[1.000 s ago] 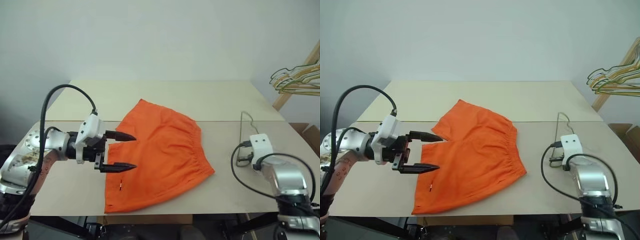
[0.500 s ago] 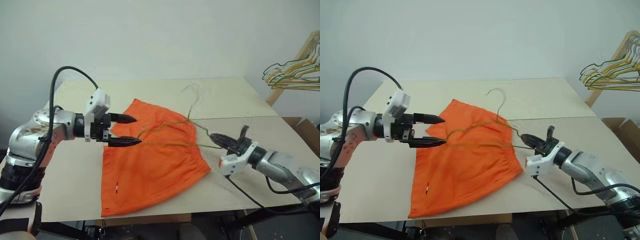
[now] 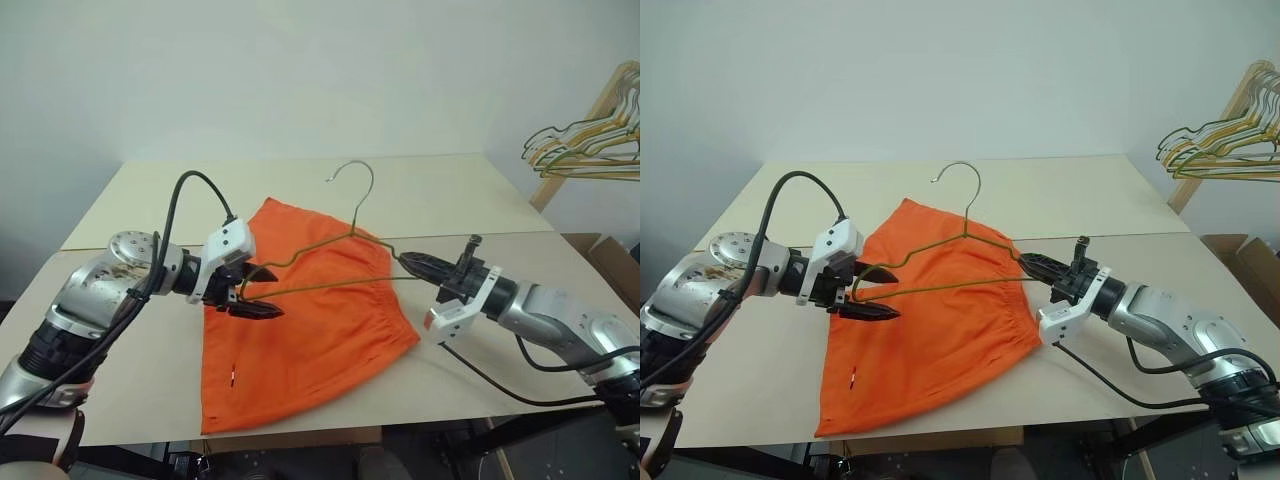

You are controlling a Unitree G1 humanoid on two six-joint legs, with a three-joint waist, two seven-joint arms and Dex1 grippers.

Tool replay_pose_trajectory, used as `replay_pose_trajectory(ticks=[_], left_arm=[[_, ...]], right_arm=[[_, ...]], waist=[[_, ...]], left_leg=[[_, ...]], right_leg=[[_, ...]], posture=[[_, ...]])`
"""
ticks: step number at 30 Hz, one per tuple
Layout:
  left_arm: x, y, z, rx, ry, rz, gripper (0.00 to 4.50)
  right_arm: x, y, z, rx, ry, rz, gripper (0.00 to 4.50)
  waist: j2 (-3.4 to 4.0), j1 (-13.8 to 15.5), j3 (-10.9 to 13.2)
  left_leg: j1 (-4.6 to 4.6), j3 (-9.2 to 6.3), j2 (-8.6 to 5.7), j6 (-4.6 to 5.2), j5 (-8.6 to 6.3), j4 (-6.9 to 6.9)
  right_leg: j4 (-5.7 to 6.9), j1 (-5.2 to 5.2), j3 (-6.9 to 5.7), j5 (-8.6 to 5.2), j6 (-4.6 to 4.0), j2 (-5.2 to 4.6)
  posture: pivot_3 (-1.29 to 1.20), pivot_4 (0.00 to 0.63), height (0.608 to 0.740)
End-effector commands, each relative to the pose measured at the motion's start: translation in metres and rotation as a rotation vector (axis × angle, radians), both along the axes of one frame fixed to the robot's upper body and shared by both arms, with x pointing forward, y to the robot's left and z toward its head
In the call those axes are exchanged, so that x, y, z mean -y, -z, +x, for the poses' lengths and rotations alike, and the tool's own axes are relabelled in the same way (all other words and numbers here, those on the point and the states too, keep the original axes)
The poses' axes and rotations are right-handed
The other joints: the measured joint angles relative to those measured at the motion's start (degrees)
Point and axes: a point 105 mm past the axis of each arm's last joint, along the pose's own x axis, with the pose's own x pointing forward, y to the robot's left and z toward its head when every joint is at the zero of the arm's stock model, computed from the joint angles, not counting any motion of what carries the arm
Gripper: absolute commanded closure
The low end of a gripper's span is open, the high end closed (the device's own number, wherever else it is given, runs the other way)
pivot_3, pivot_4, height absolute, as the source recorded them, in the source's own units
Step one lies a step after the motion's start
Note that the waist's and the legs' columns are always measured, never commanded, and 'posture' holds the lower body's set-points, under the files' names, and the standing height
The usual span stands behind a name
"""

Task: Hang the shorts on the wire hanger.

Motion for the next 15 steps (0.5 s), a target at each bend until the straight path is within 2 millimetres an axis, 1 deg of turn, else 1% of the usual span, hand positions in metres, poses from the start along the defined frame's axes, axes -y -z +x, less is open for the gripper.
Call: replay_pose_trajectory(ticks=[1, 8, 13, 15], left_arm=[[0.002, -0.012, 0.003, 0.056, 0.008, -0.010, 2.15], [0.003, -0.011, 0.004, 0.060, 0.005, -0.010, 4.45], [0.002, -0.007, 0.005, 0.060, -0.003, 0.014, 4.49], [0.001, -0.006, 0.007, 0.051, -0.018, 0.007, 4.50]], right_arm=[[0.000, -0.020, 0.001, 0.070, -0.008, 0.011, 4.50], [-0.004, -0.019, -0.003, 0.072, -0.035, -0.001, 4.50], [-0.008, -0.019, -0.006, 0.077, -0.063, -0.006, 4.50], [-0.009, -0.020, -0.009, 0.066, -0.079, -0.002, 3.96]], waist=[[0.00, 0.0, 0.0], [0.00, 0.0, 0.0], [0.00, -0.1, 0.0], [0.00, -0.1, 0.0]], left_leg=[[0.00, 0.00, 0.00, 0.00, 0.00, 0.00], [0.00, 0.00, 0.00, 0.01, 0.00, 0.00], [0.00, 0.00, -0.01, 0.01, 0.00, 0.01], [0.00, 0.00, -0.01, 0.01, 0.00, 0.01]], right_leg=[[0.00, 0.00, 0.00, 0.00, 0.00, 0.00], [0.01, 0.00, 0.01, 0.00, 0.00, 0.00], [0.01, 0.00, 0.01, 0.00, 0.00, 0.00], [0.01, 0.00, 0.01, 0.00, 0.00, 0.00]], posture=[[-0.19, 0.000, 0.740], [-0.19, 0.000, 0.740], [-0.19, 0.000, 0.740], [-0.19, 0.000, 0.740]])
